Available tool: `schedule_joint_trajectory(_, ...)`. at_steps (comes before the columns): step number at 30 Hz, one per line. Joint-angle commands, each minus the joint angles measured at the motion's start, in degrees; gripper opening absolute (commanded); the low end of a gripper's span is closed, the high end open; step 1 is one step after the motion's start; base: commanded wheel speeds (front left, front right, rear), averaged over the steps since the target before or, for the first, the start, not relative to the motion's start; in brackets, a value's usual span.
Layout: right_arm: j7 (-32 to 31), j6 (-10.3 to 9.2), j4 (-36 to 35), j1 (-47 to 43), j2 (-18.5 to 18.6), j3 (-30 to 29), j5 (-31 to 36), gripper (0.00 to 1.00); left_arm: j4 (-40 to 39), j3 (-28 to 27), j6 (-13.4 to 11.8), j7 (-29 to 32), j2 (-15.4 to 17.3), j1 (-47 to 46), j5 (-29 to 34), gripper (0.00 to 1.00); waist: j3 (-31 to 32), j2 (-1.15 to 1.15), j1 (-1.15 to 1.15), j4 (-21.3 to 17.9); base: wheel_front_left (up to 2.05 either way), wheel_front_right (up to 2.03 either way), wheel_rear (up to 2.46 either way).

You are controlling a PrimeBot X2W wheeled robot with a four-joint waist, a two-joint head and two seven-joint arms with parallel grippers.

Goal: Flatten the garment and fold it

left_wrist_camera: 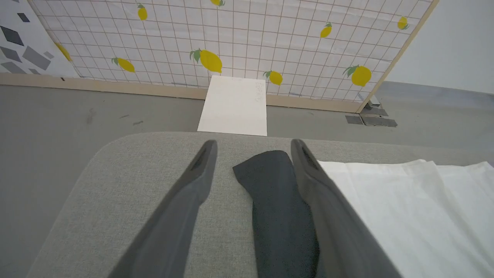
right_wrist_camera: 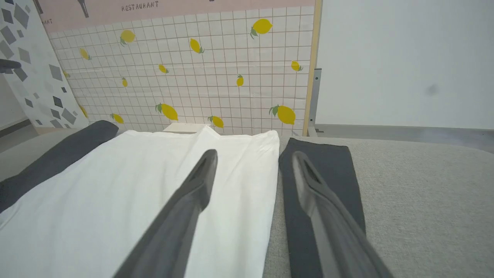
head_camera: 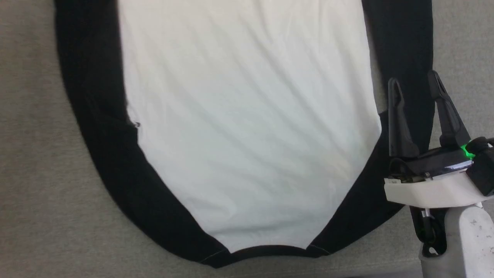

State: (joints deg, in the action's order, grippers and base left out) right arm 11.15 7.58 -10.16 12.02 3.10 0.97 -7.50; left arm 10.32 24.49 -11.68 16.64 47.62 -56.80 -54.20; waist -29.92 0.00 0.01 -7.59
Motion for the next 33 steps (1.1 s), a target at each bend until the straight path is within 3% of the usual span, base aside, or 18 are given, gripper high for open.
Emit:
schedule_joint_trajectory(1, 0.55, -0.09, -0.58, 1.3, 0.02, 0.57, -0.44, 1.0, 0.3, -0.15, -1.31, 2.2, 0.66, -2.18, -0.51, 1.0, -8.88, 0.0, -0.01, -5.73, 0.0, 0.0, 0.0)
schedule_joint_trajectory(6, 1.53, -0.09, -1.5, 2.77, -0.09, 1.71, -1.01, 1.0, 1.1, 0.41, -6.66, 11.32, 3.81, -6.48, 0.23, 1.0, -12.56, 0.0, -0.01, -8.42, 0.0, 0.0, 0.0)
schedule_joint_trajectory(11, 2.25, -0.09, -1.23, 2.74, -0.18, 2.11, -1.85, 1.0, 1.27, 1.19, -9.95, 17.66, 6.74, -8.15, 0.96, 1.0, -14.93, 0.0, -0.01, -10.25, 0.0, 0.0, 0.0)
schedule_joint_trajectory(22, 3.52, -0.09, 0.18, 3.44, -0.22, 1.99, -4.31, 1.0, 2.47, -0.88, -10.84, 20.48, 8.17, -6.76, -2.67, 1.0, -16.88, 0.0, -0.01, -11.55, 0.0, 0.0, 0.0)
schedule_joint_trajectory(23, 3.58, -0.09, 0.27, 3.65, -0.22, 2.07, -4.57, 1.0, 2.49, -0.68, -10.74, 20.56, 8.45, -6.5, -2.5, 0.77, -16.84, 0.0, -0.01, -11.54, 0.0, 0.0, 0.0)
schedule_joint_trajectory(25, 3.66, -0.09, 0.47, 3.9, -0.22, 2.08, -4.75, 1.0, 2.57, -0.27, -10.3, 20.91, 8.67, -5.91, -2.57, 0.0, -16.56, 0.0, -0.01, -11.35, 0.0, 0.0, 0.0)
schedule_joint_trajectory(33, 3.79, -0.09, 1.15, 3.7, -0.22, 0.42, -4.01, 1.0, 5.0, -1.05, -9.12, 11.59, 8.27, -4.77, 0.58, 0.0, -11.41, 0.0, -0.01, -8.49, 0.0, 0.0, 0.0)
